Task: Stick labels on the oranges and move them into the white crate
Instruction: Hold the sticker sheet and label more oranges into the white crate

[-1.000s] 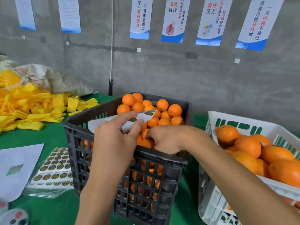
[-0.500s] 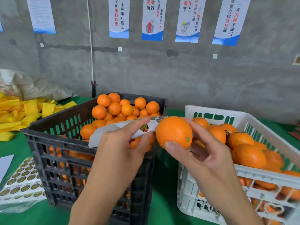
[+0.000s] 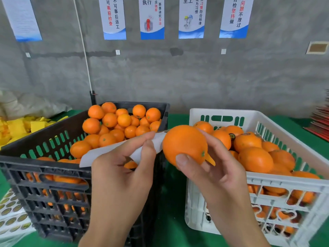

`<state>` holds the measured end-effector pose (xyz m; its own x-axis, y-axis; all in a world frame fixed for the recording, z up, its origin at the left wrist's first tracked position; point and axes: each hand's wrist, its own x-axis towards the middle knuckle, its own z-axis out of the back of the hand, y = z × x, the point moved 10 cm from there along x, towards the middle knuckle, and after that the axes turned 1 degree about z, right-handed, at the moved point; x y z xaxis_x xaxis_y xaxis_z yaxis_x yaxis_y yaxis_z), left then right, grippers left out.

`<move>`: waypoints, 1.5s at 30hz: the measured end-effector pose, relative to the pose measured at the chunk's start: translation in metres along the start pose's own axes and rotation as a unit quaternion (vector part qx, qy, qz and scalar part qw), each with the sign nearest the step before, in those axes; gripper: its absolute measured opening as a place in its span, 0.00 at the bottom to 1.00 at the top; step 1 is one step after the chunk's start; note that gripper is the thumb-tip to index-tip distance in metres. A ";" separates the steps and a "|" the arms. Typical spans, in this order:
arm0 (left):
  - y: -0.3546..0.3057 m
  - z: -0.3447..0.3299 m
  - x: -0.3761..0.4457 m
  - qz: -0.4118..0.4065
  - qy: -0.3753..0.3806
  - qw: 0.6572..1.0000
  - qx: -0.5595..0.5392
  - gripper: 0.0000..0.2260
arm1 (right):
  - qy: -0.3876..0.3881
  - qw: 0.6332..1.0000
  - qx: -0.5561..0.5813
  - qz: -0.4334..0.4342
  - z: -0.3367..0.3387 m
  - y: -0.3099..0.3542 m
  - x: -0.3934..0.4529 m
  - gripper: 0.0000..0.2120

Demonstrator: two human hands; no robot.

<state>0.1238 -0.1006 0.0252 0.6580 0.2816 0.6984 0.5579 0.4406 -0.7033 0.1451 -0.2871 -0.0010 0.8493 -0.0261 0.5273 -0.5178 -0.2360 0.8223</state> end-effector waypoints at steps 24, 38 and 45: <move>0.015 0.011 0.009 0.095 0.014 0.982 -0.165 0.05 | 0.002 0.994 0.106 -0.032 -0.021 -0.015 -0.002 0.36; 0.000 -0.016 0.004 0.056 0.212 0.945 -0.242 0.19 | -0.031 0.995 0.090 -0.029 -0.012 -0.016 0.001 0.36; -0.003 -0.022 0.001 -0.052 0.165 0.984 0.040 0.26 | -0.063 0.993 -0.098 0.000 0.006 -0.013 -0.001 0.31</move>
<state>0.1337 -0.1206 0.0254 0.7348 -0.0547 0.6761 0.5981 0.5225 -0.6077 0.1517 -0.2902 -0.0130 0.8488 -0.1504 0.5069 -0.5178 -0.0427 0.8544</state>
